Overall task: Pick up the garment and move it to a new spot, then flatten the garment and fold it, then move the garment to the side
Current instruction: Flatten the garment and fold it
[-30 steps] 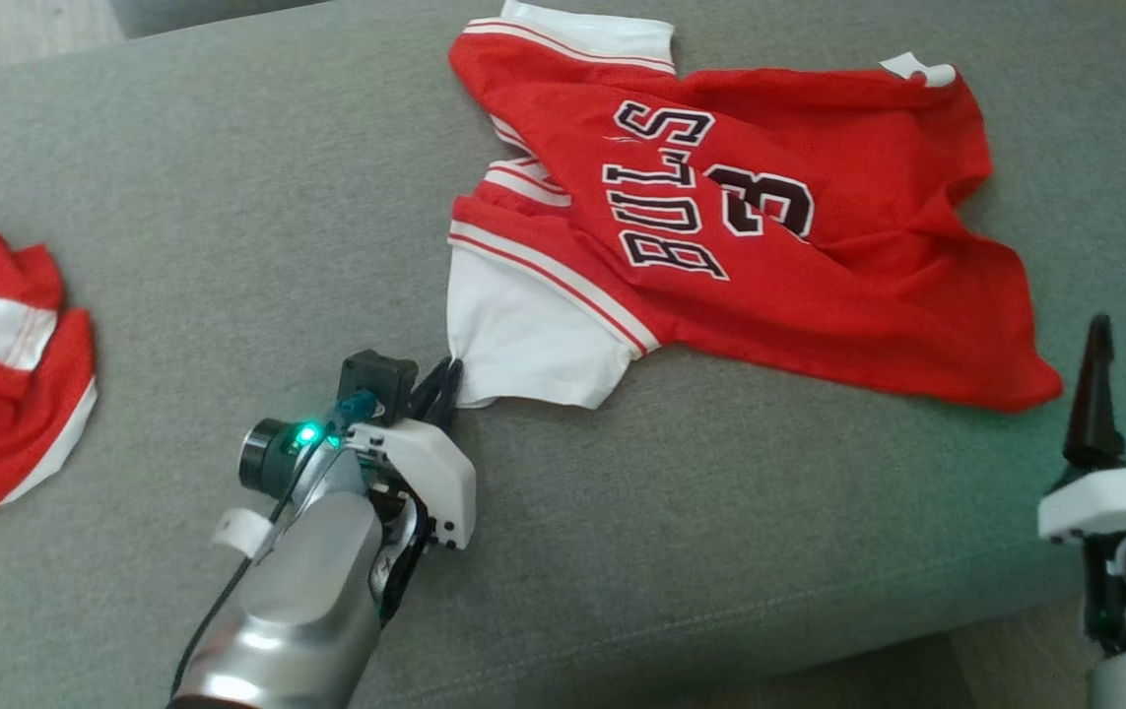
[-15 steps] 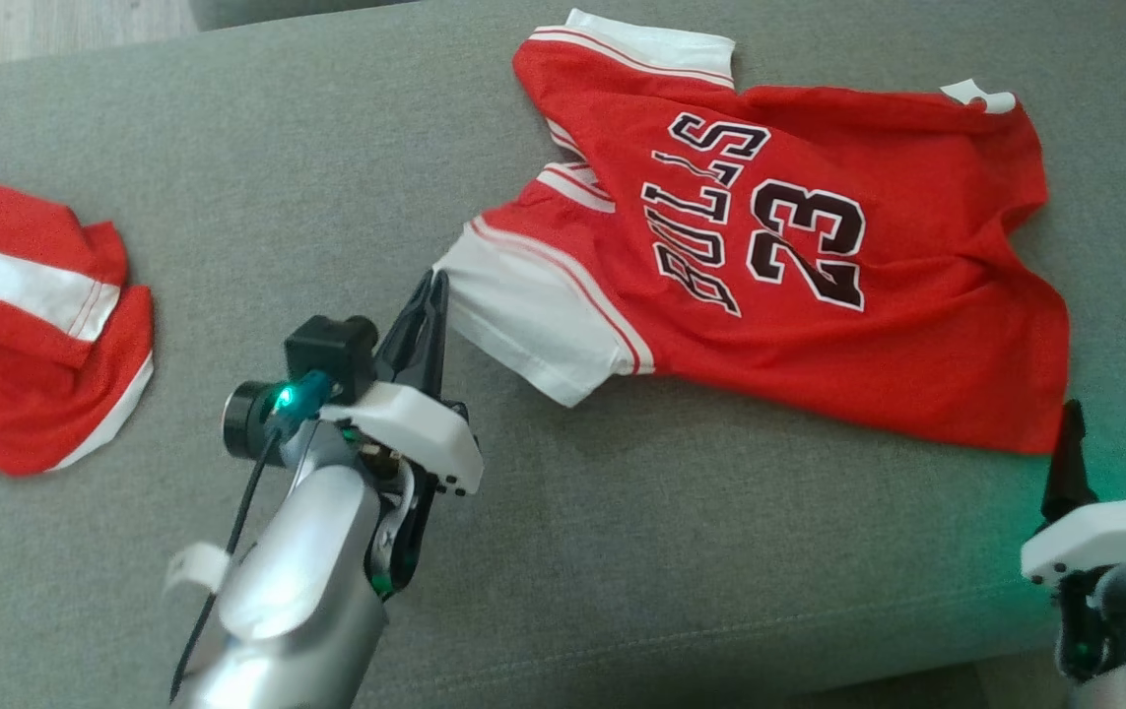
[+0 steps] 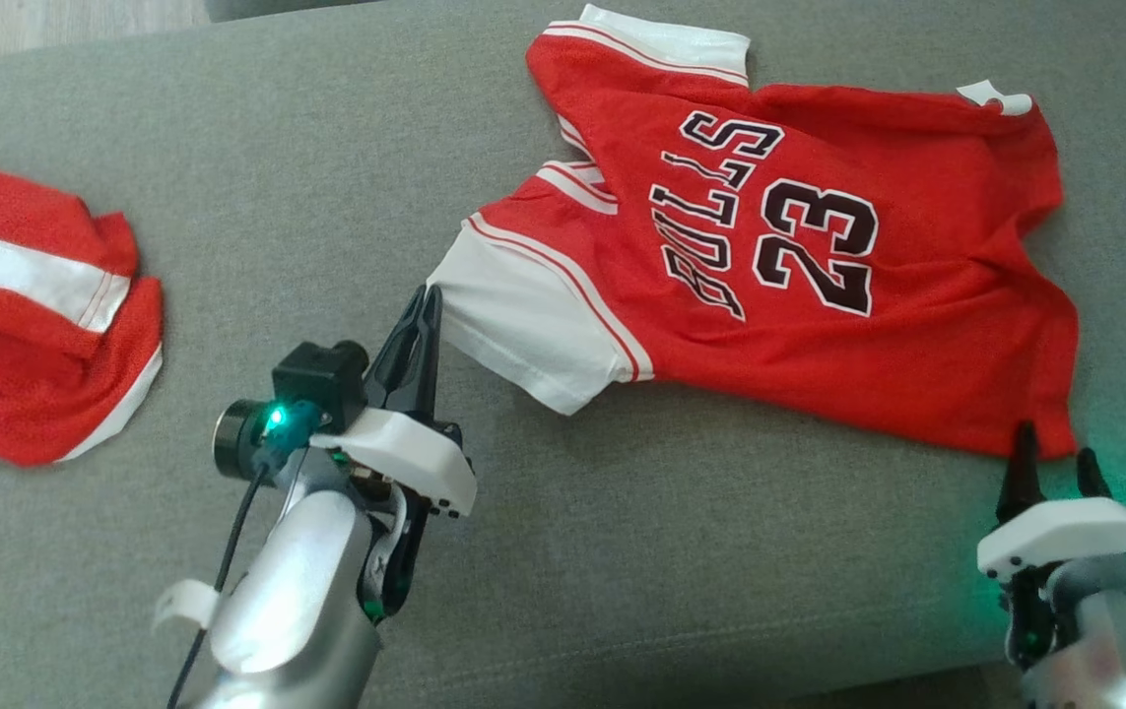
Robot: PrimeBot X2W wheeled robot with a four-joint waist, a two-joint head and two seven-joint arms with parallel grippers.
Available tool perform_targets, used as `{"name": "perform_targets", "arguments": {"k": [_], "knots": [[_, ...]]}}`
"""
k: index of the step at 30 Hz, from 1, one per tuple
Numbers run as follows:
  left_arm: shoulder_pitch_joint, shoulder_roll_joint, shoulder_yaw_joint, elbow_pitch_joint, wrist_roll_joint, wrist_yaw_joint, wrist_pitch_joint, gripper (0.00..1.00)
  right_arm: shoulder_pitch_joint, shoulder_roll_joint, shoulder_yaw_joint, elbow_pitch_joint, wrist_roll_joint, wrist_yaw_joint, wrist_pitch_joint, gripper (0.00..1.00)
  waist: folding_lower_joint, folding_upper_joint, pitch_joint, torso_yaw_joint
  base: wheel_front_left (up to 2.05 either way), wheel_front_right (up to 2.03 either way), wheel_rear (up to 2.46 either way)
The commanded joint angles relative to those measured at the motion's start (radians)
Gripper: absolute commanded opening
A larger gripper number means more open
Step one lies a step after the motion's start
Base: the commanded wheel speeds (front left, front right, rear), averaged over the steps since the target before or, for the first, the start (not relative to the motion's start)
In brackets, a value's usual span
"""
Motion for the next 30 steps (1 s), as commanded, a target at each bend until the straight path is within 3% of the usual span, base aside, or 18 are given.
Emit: {"name": "perform_targets", "arguments": {"k": [1, 3, 4, 5, 11, 19, 24, 30], "knots": [[-0.020, 0.013, 0.039, -0.037, 0.011, -0.004, -0.012, 0.00, -0.048, -0.008, 0.016, 0.012, -0.010, 0.007, -0.027, 1.00, 0.0000, 0.0000, 0.001, 0.001, 0.00, 0.00, 0.00], [-0.018, 0.013, 0.041, -0.037, 0.013, -0.006, -0.012, 0.00, -0.067, -0.008, 0.018, 0.042, -0.001, 0.007, -0.041, 0.95, 0.0000, 0.0000, 0.001, 0.002, 0.00, 0.00, 0.00], [-0.018, 0.012, 0.042, -0.037, 0.013, -0.007, -0.012, 0.00, -0.076, -0.008, 0.020, 0.054, 0.005, 0.007, -0.048, 0.36, 0.0000, 0.0000, 0.000, 0.002, 0.00, 0.00, 0.00], [-0.016, 0.012, 0.044, -0.037, 0.013, -0.008, -0.012, 0.00, -0.084, -0.008, 0.025, 0.061, 0.007, 0.007, -0.057, 0.00, 0.0000, 0.0000, -0.001, 0.002, 0.00, 0.00, 0.00], [-0.007, 0.012, 0.077, -0.070, -0.004, -0.010, -0.012, 0.00, -0.118, -0.008, 0.076, 0.007, 0.031, 0.007, -0.089, 0.00, 0.0000, 0.0000, -0.015, 0.003, 0.00, 0.00, 0.00], [-0.037, 0.012, 0.129, -0.231, -0.146, -0.060, -0.012, 0.00, -0.140, -0.008, 0.194, -0.333, 0.039, 0.007, -0.081, 0.00, 0.0000, 0.0000, -0.082, 0.004, 0.00, 0.00, 0.00], [-0.112, 0.012, 0.168, -0.352, -0.222, -0.043, -0.012, 0.00, -0.193, -0.008, 0.246, -0.568, 0.029, 0.007, -0.012, 0.00, 0.0000, 0.0000, -0.134, 0.008, 0.00, 0.00, 0.00], [-0.192, 0.011, 0.198, -0.480, -0.272, -0.001, -0.007, 0.00, -0.239, -0.023, 0.276, -0.765, -0.018, 0.007, 0.034, 0.00, 0.0000, 0.0000, -0.200, 0.020, 0.00, 0.00, 0.00]]}}
